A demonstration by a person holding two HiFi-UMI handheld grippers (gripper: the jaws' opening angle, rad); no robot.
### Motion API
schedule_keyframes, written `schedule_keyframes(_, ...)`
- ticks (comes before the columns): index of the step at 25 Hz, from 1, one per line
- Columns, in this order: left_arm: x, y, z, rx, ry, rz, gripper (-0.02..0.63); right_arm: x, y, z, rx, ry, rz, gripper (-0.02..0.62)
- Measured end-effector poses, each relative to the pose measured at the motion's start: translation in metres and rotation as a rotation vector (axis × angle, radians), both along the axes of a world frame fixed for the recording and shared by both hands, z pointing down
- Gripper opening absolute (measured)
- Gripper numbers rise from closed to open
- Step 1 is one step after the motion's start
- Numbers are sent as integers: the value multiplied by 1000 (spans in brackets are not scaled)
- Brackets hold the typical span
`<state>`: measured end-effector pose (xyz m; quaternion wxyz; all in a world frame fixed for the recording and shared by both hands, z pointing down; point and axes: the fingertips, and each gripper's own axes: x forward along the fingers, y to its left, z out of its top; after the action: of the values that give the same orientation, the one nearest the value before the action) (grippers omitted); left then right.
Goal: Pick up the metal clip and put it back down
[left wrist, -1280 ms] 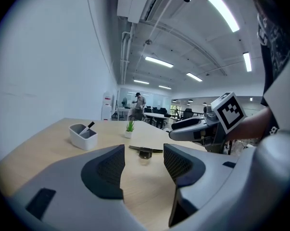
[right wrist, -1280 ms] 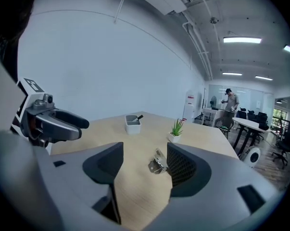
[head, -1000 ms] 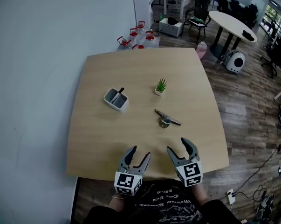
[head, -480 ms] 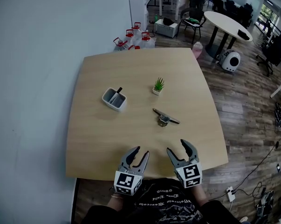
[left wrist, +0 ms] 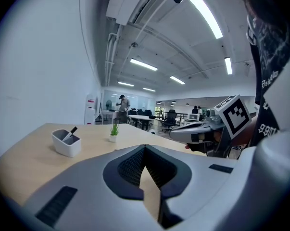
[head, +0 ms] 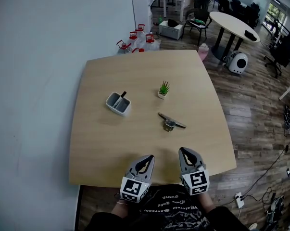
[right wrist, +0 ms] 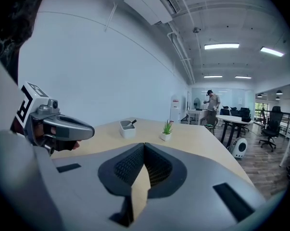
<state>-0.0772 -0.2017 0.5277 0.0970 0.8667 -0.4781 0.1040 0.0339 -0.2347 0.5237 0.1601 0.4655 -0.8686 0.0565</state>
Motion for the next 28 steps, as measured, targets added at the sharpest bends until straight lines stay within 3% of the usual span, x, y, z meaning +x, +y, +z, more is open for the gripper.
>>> schedule_keyframes(9,-14,-8,4,-26,64,-61,9,-1,-1,3,-9,8,-10,14)
schedule_keyframes(28,-11,-12,7,-41,45,-77,9,-6,-3,13,-29,35,-53,14)
